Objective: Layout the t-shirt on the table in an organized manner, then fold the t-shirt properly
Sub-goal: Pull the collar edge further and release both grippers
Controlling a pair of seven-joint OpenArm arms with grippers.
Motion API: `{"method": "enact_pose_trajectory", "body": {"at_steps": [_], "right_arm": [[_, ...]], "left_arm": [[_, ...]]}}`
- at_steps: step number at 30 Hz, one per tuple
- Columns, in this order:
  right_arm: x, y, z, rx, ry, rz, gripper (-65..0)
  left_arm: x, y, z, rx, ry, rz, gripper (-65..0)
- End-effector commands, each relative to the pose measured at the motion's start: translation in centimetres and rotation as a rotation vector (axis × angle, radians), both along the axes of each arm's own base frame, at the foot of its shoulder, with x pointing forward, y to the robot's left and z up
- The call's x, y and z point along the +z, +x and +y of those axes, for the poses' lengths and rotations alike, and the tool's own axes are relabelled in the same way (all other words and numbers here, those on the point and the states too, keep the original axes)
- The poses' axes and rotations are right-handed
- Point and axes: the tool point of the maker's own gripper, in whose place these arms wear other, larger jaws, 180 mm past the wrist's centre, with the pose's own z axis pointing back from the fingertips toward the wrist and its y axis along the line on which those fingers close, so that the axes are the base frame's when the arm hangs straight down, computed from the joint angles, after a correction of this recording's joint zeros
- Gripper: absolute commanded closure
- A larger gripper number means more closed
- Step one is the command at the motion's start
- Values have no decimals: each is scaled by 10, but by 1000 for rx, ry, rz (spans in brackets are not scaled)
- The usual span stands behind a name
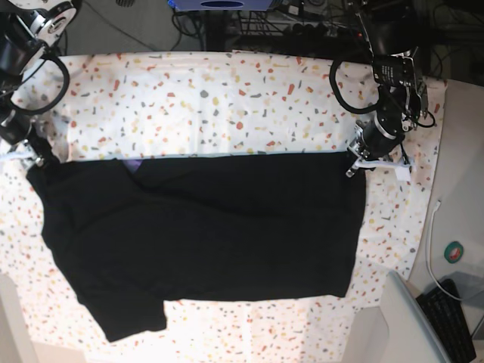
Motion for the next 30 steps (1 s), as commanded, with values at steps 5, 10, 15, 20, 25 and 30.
{"method": "enact_pose_trajectory", "body": {"at_steps": [5, 10, 15, 20, 25, 30], "right_arm": [[9, 21, -16, -81, -12, -85, -408], [8, 33, -17, -130, 8, -115, -303], [13, 37, -23, -134, -6, -134, 0], [28, 25, -30, -63, -80, -119, 0], [25, -16, -26, 42, -127, -12, 0], [14, -72, -27, 103, -173, 111, 0]], "left_arm": [[2, -4, 12, 4, 29, 9, 0], [2, -5, 12, 3, 29, 9, 0], [1, -5, 10, -6, 29, 14, 0], [21, -9, 20, -28, 86, -27, 0], [40, -34, 29, -53, 159, -50, 0], [31, -80, 34, -81, 192, 24, 0]]}}
